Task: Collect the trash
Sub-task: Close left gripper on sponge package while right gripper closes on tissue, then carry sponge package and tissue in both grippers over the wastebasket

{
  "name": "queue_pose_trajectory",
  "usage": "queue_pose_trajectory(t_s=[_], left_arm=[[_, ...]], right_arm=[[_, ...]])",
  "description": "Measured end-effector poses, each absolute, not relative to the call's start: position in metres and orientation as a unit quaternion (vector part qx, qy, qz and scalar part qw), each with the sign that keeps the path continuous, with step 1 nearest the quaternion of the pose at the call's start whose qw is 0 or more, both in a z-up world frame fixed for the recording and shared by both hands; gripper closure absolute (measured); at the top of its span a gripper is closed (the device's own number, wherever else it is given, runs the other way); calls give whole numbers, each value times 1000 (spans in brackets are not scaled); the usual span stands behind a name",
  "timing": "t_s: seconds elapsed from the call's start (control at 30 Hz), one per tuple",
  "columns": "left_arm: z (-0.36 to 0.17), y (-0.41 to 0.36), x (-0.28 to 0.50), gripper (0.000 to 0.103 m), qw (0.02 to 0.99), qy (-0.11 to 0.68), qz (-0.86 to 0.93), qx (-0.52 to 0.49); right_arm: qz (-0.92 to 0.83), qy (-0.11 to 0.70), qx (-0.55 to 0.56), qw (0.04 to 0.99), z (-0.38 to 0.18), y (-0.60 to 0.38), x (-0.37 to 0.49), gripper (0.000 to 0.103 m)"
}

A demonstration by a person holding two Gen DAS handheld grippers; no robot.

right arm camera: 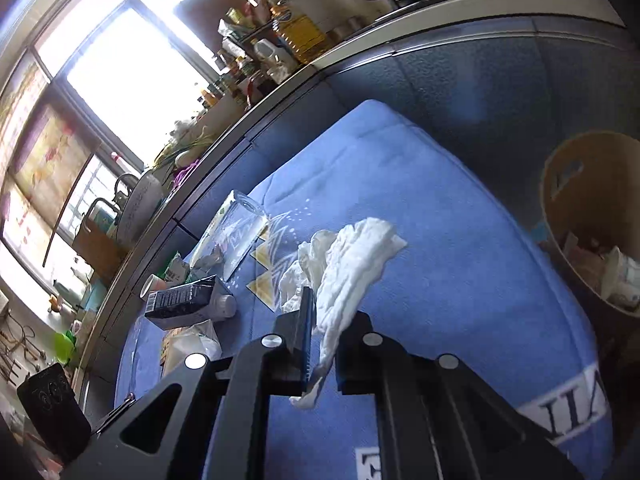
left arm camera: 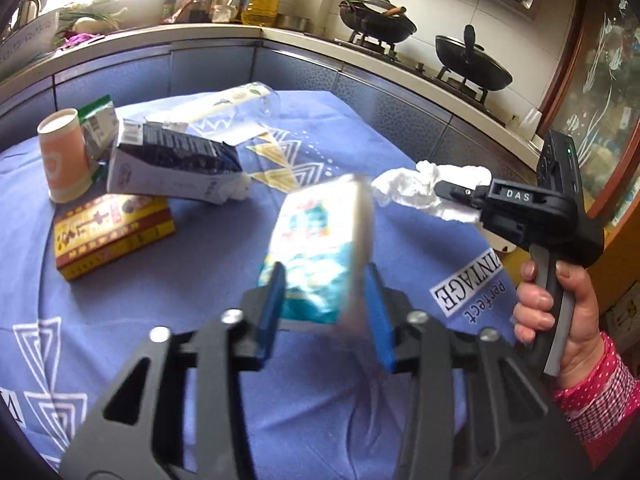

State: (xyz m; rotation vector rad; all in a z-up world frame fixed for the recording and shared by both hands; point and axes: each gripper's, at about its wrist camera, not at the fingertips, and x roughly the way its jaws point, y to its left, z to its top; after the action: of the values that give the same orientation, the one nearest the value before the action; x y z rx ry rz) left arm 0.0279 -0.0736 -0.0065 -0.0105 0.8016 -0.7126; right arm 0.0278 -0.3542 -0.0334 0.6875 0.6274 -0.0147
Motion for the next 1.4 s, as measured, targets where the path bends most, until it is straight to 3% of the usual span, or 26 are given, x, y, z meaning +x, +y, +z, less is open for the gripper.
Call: queue_pose_trajectory(t_s=[0.27, 0.3, 0.33, 0.37, 0.63, 0.7, 0.77, 1.0, 1.4], left_arm=[[-10, -93, 17, 72, 858, 384, -342, 16], [-12, -96, 19, 65, 860, 388, -332, 22], [-13, -99, 21, 39, 862, 392, -320, 28], [-15, -100, 24, 24, 867, 391, -308, 30], [-37, -121, 41, 25, 864, 402, -294, 72], [-45, -125, 41, 46, 858, 407, -301, 86], [-45, -129, 39, 48, 859, 399, -306, 95], [-3, -171, 42, 49, 849, 367, -370, 86], [25, -342, 48, 49, 790, 339, -495, 127]], right_arm=[[-15, 301, 330, 895, -35, -356, -1, 94], [-13, 299, 328, 896, -33, -356, -1, 94], [-10, 297, 327, 897, -33, -355, -1, 94], [-6, 296, 327, 897, -32, -354, -2, 94], [11, 293, 331, 897, -34, -350, -5, 94], [8, 291, 337, 895, -35, -355, -8, 94], [6, 288, 346, 893, -36, -361, -9, 94], [-34, 245, 363, 898, -28, -404, -29, 94], [-194, 176, 359, 896, -21, -523, -105, 94]])
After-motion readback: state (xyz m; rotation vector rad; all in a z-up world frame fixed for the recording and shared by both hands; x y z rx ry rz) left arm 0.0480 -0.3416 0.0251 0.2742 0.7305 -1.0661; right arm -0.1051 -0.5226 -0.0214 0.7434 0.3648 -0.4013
